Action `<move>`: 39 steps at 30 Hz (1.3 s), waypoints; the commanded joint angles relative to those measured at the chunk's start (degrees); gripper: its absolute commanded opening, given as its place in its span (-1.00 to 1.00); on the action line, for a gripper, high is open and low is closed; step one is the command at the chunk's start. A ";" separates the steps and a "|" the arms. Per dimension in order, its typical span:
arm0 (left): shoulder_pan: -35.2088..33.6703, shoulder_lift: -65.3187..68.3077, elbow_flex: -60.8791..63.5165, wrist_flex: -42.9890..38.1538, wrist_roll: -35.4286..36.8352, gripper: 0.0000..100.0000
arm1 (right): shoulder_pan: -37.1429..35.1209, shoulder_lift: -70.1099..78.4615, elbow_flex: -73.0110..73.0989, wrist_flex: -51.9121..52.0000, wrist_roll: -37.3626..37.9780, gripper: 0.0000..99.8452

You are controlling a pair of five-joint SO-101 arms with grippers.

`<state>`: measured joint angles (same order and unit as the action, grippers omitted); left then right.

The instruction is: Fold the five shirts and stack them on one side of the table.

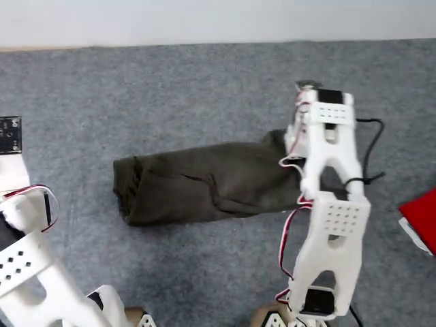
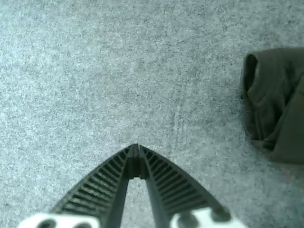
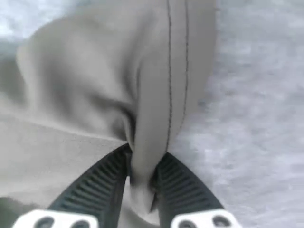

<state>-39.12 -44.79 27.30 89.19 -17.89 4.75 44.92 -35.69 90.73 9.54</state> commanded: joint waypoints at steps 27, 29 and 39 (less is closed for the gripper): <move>0.18 -1.58 1.45 -0.35 -0.44 -0.99 | -6.55 -17.63 -2.20 11.82 13.27 -0.98; 0.18 -1.58 1.54 -0.97 -0.44 -0.99 | -10.42 -18.15 -2.20 11.82 13.27 -0.98; 0.18 -1.67 1.54 -0.97 -0.44 -0.99 | -27.38 -17.98 -2.29 9.45 13.19 -0.98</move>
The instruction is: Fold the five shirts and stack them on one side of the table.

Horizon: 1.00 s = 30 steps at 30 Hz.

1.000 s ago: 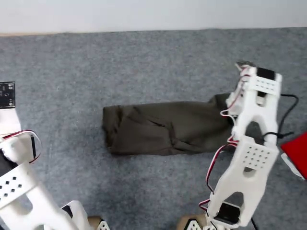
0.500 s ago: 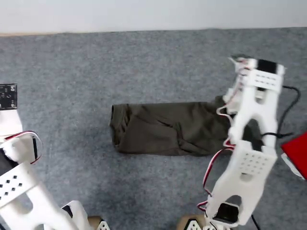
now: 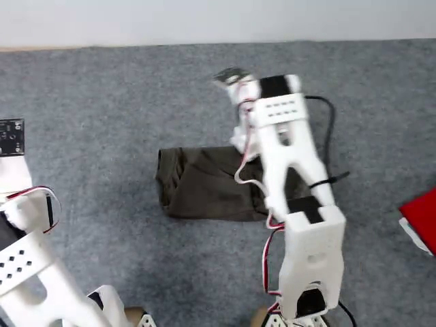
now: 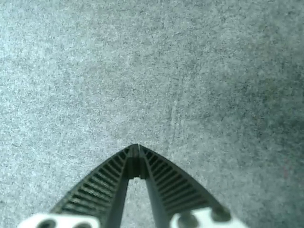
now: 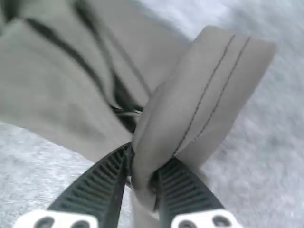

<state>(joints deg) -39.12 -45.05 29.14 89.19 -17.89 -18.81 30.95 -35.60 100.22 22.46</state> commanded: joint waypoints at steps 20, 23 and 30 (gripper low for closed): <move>0.09 -1.41 -0.22 -0.62 -0.35 -0.99 | -16.92 5.58 -2.46 -9.89 2.73 -0.98; 0.18 -1.41 -0.22 -0.62 -0.35 -0.99 | -17.63 5.58 -2.46 -11.12 2.90 -0.98; 0.18 -1.41 -0.22 -0.79 -0.35 -0.99 | -20.79 5.05 -2.46 -11.03 7.30 -0.83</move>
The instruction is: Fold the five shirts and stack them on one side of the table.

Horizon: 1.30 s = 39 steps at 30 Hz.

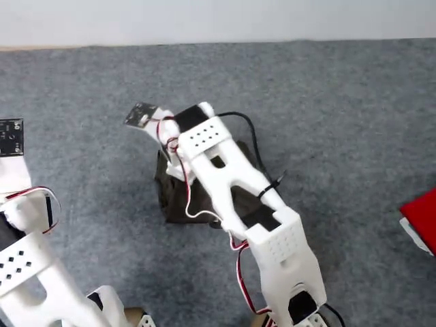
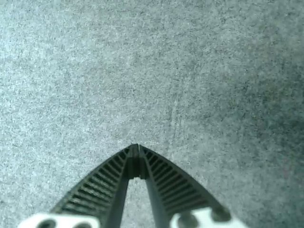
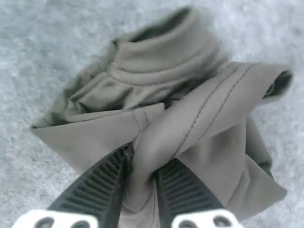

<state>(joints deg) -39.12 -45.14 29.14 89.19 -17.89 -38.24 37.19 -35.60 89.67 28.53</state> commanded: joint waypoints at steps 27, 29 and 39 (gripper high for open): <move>0.18 -1.32 -0.22 -0.88 -0.35 -0.99 | 10.33 -0.66 -6.51 13.23 3.52 -0.98; 0.09 -1.32 -0.22 -0.88 -0.35 -0.99 | 10.42 -0.75 -3.69 13.23 3.52 -0.98; -0.09 -1.32 -0.48 -1.05 -0.35 -0.99 | -4.26 -1.10 4.66 13.23 3.16 -0.98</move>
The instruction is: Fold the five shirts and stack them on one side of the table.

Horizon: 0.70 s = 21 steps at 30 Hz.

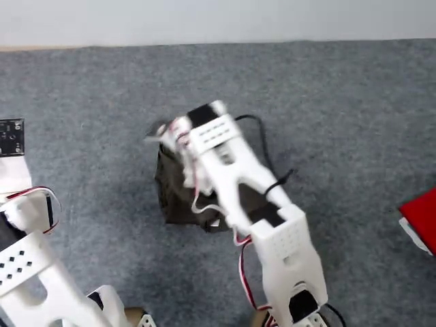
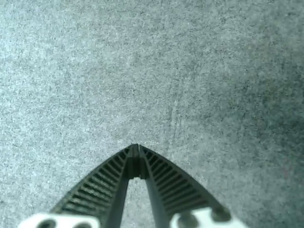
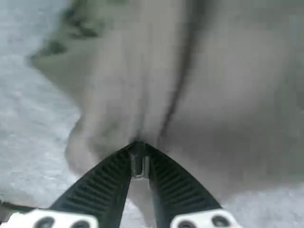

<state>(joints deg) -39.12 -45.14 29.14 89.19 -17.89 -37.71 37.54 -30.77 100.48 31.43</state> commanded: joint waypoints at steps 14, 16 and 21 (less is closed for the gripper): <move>-0.09 -1.32 -0.57 -1.05 -0.18 -0.99 | -2.51 -16.84 1.23 2.33 -2.37 -0.98; -0.09 -1.32 -0.57 -1.05 -0.18 -0.99 | -0.04 -14.37 1.23 2.07 -2.37 -0.98; -0.09 -1.32 -0.57 -1.41 -0.09 -0.99 | -1.01 -5.23 1.23 2.15 -2.55 -0.98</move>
<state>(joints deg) -39.12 -45.14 29.14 89.19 -17.89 -37.80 30.24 -29.19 100.48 29.58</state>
